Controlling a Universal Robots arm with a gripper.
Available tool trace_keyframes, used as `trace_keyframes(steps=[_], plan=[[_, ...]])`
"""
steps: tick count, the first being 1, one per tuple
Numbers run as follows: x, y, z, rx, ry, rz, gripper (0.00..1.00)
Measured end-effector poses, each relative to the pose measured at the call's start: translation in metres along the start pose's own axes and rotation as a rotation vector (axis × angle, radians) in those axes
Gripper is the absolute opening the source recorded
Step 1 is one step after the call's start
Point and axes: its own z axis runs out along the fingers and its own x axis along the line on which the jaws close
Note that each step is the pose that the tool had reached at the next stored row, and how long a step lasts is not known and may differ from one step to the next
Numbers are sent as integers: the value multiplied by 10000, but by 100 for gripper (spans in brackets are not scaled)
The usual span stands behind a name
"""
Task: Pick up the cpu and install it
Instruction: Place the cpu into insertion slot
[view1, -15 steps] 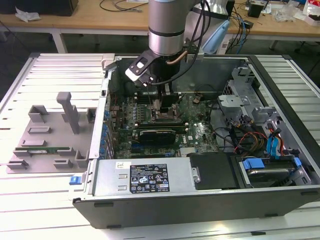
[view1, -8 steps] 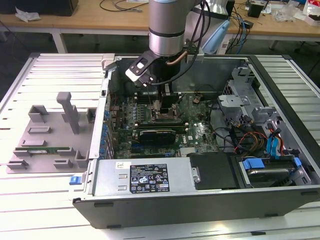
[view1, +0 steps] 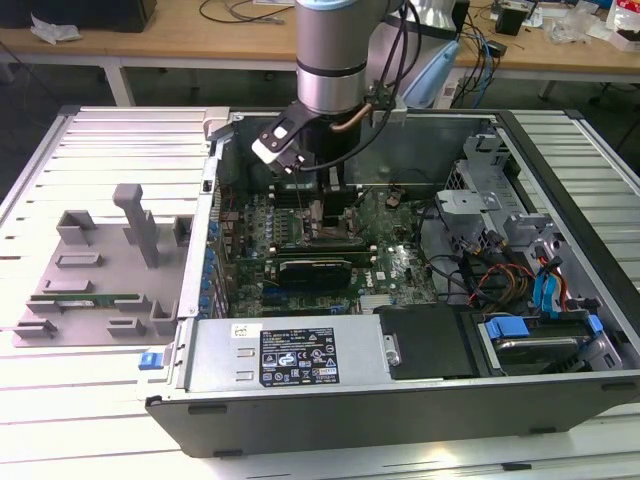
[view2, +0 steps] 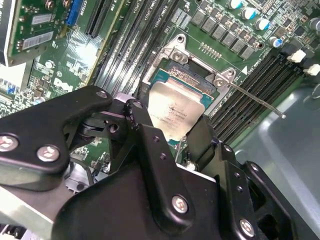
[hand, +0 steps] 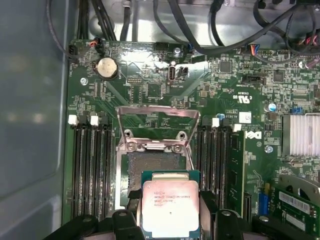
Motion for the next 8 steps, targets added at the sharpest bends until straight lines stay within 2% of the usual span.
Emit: trace_keyframes(steps=[3, 6, 8], plan=[[18, 1, 40, 7, -10, 202, 55], [27, 0, 64, 0, -1, -12, 55], [41, 9, 106, -5, 5, -142, 55]])
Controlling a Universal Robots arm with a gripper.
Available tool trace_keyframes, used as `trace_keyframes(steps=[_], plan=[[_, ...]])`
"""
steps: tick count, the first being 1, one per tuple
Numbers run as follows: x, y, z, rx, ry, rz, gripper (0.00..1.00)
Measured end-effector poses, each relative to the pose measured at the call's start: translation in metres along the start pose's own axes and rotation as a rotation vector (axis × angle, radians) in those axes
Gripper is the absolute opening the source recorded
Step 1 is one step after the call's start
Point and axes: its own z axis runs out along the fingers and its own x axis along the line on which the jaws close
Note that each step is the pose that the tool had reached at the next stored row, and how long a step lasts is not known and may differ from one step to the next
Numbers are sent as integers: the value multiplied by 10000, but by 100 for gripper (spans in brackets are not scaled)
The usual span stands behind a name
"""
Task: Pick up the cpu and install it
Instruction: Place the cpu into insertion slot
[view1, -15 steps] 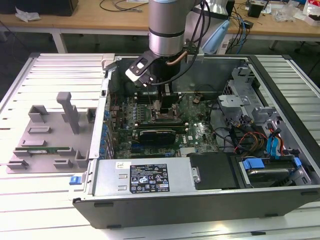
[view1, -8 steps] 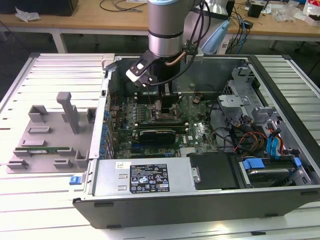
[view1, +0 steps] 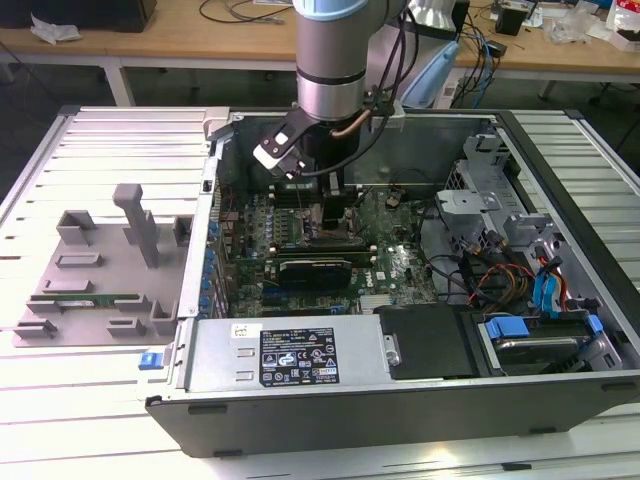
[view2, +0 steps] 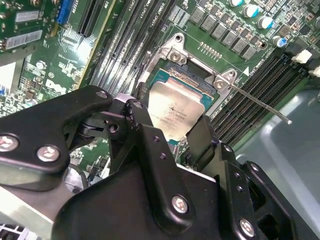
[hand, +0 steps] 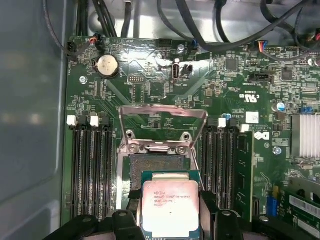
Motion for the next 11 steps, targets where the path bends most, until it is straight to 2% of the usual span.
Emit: trace_keyframes(steps=[2, 8, 9, 11], plan=[[16, 11, 21, -3, 3, -25, 55], [27, 23, 145, -2, 3, -29, 55], [30, 24, 179, -3, 24, -27, 55], [35, 24, 207, -4, 57, -25, 55]])
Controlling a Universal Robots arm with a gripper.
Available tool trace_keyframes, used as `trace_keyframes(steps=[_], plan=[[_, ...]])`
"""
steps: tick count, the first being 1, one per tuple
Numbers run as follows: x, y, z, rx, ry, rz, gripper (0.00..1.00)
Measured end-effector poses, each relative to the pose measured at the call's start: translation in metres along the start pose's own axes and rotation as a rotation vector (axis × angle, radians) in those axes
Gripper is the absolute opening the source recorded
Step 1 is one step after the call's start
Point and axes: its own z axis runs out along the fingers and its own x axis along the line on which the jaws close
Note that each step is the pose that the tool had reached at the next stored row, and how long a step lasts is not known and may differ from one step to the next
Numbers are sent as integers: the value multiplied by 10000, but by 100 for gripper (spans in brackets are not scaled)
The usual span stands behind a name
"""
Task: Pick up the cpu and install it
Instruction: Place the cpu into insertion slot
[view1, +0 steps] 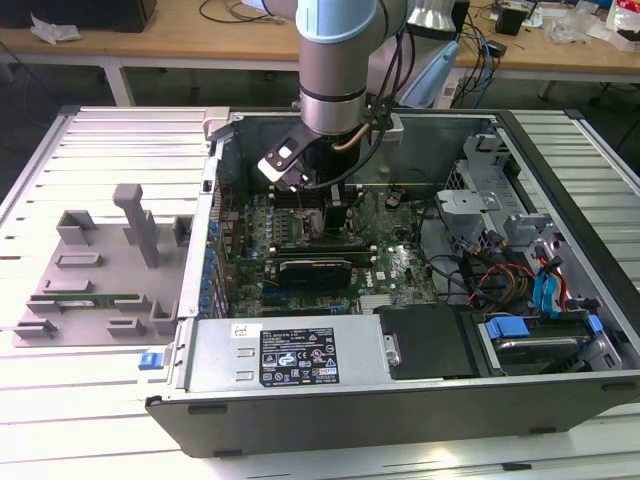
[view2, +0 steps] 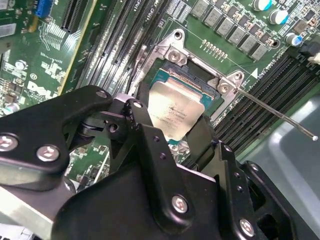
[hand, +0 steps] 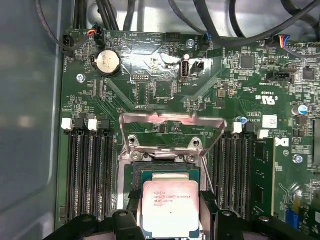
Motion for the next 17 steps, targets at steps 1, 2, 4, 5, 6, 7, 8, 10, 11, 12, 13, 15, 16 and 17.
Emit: trace_keyframes(steps=[1, 2, 4, 5, 6, 7, 8, 10, 11, 12, 13, 15, 16, 17], plan=[[5, 1, 11, 0, 21, -2, 55], [11, 0, 30, 0, 27, 1, 55], [20, -2, 71, 1, 26, 2, 55], [23, -3, 81, 1, 27, 3, 55], [25, -3, 89, 1, 25, 2, 55], [26, -3, 94, 1, 26, 3, 55], [26, -3, 99, 1, 26, 16, 55], [26, -3, 106, 5, 22, 90, 55], [26, -2, 107, 7, 19, 132, 55], [26, -2, 108, 6, 20, 132, 55], [26, -2, 108, 5, 21, 133, 55], [27, -1, 108, 6, 19, 156, 55], [27, -1, 108, 8, 16, 225, 55], [35, 0, 109, 7, 18, 231, 55]])
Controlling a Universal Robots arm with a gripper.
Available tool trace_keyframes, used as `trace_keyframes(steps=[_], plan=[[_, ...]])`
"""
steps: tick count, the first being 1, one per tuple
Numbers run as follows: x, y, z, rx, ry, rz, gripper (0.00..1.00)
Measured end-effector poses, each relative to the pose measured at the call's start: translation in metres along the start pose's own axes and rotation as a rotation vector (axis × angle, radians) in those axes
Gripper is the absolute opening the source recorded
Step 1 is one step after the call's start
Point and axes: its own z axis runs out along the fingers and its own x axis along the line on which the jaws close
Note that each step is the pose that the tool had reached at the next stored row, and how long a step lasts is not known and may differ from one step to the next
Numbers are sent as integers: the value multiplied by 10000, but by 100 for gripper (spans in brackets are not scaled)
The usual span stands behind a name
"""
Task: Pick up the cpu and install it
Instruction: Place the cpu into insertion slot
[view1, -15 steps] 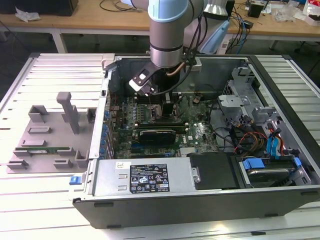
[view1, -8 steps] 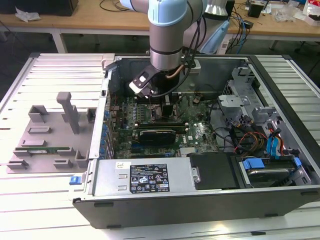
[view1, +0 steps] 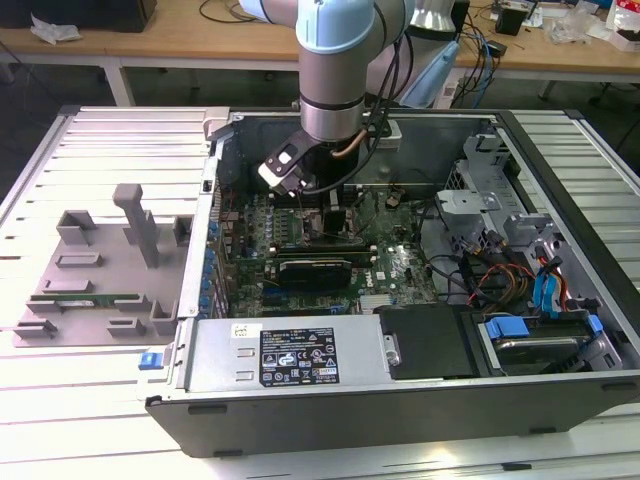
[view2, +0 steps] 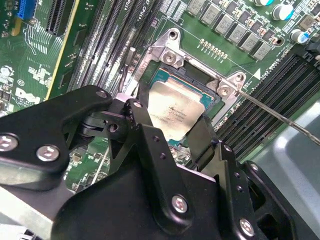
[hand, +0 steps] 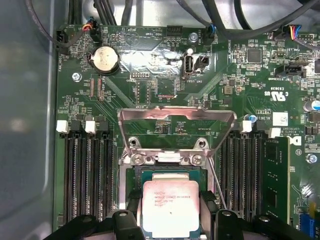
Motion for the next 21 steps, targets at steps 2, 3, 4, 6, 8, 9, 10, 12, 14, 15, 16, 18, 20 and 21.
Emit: trace_keyframes(steps=[2, 3, 4, 6, 8, 9, 10, 12, 14, 15, 16, 18, 20, 21], plan=[[11, -1, -1, 1, -2, 1, 55], [13, 0, -2, 1, -2, -2, 55], [13, 0, -1, 1, -2, -2, 55], [13, -1, 8, 4, -6, 0, 55], [13, -1, 10, 3, -4, 0, 55], [14, -1, 10, 2, -3, 0, 55], [14, -1, 10, 3, -3, 0, 55], [13, -2, 17, 4, -5, 0, 55], [14, -2, 17, 3, -4, 1, 55], [14, -2, 18, 3, -2, 1, 55], [14, -2, 19, 2, 0, 1, 55], [14, -1, 21, -1, 4, 1, 55], [15, -1, 23, -2, 9, 0, 62], [14, -2, 21, 2, 5, 0, 62]])
